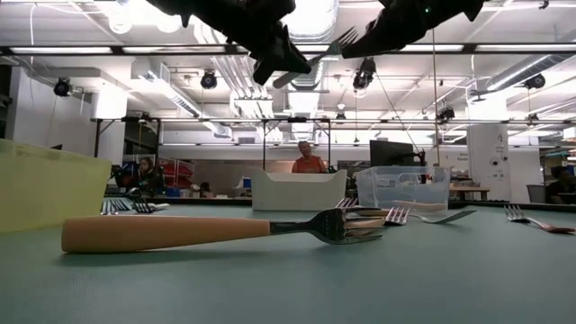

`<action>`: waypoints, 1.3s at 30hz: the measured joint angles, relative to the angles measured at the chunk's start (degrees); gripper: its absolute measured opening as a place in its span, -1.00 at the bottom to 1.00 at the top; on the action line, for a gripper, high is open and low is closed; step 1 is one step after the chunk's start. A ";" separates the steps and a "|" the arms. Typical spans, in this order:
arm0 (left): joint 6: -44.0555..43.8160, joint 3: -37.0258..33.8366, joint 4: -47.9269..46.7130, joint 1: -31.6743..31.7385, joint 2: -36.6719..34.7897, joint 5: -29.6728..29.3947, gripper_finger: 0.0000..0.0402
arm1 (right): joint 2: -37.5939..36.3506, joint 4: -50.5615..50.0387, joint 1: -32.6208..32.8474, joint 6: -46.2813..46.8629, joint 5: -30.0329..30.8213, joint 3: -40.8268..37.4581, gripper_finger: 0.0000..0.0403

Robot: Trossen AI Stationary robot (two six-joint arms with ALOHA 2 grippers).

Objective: Sort silverware by color (type)
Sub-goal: Put the white fork into the white bin

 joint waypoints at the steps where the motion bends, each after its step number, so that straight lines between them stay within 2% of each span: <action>1: -0.12 0.26 0.02 0.00 0.00 0.04 -0.92 | 0.49 0.07 -0.02 -0.36 0.01 0.06 -0.26; 11: -0.20 0.35 -1.17 0.44 0.04 0.78 -0.92 | 4.37 0.00 -0.02 -1.70 -0.17 2.99 -0.36; 21: -0.61 0.31 -1.75 0.80 0.09 0.74 -0.92 | 4.74 -0.09 -0.02 -2.75 -0.42 3.93 -0.41; 26: -1.15 0.28 -1.65 1.42 0.09 0.76 -0.92 | 4.74 0.03 -0.02 -3.13 -0.42 3.97 -0.56; 31: -1.47 0.26 -1.68 1.53 0.09 0.70 -0.92 | 4.74 -0.11 0.00 -5.22 -0.84 4.00 -0.90; 39: -2.05 0.24 -1.63 1.53 0.09 0.98 -0.81 | 4.74 -0.08 0.04 -5.26 -0.95 4.00 -0.95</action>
